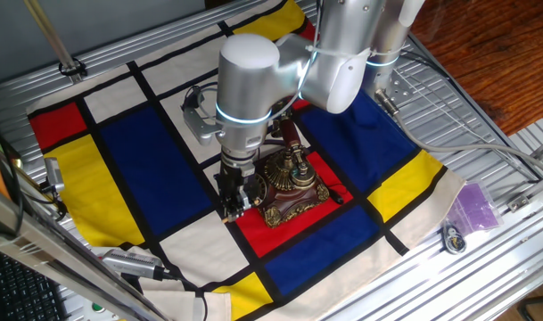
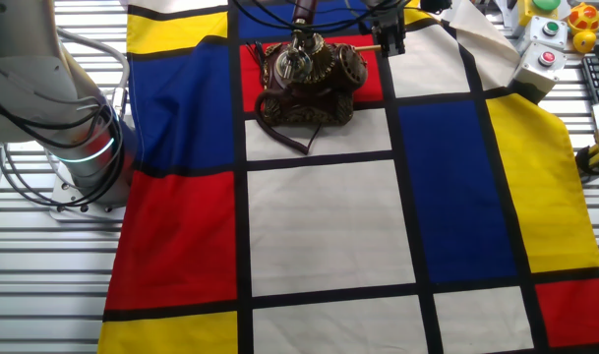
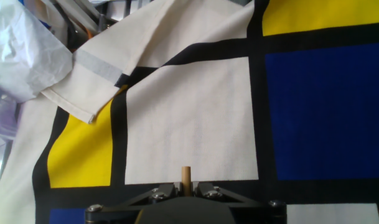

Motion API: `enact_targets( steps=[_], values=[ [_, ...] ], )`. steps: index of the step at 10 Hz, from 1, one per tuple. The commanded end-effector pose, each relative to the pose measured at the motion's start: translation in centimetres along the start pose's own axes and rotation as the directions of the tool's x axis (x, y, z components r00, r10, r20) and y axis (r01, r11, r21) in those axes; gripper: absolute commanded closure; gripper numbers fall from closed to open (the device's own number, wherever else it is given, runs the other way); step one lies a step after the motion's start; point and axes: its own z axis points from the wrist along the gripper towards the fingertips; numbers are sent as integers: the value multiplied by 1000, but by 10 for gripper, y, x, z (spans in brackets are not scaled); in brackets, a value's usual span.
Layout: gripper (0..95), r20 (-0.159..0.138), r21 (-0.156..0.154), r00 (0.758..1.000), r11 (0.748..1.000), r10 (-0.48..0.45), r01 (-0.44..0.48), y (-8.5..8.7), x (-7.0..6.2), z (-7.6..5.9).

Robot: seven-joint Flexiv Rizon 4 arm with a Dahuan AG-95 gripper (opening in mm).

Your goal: Dial a number on an old rotary phone

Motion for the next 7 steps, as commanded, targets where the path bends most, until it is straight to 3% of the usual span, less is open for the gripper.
enact_targets(
  steps=[1,7],
  values=[
    [950,-1,0,1000,1000,-5,5,-1,-1,2],
    [950,3,-2,1000,1000,-12,12,-3,-2,5]
  ],
)
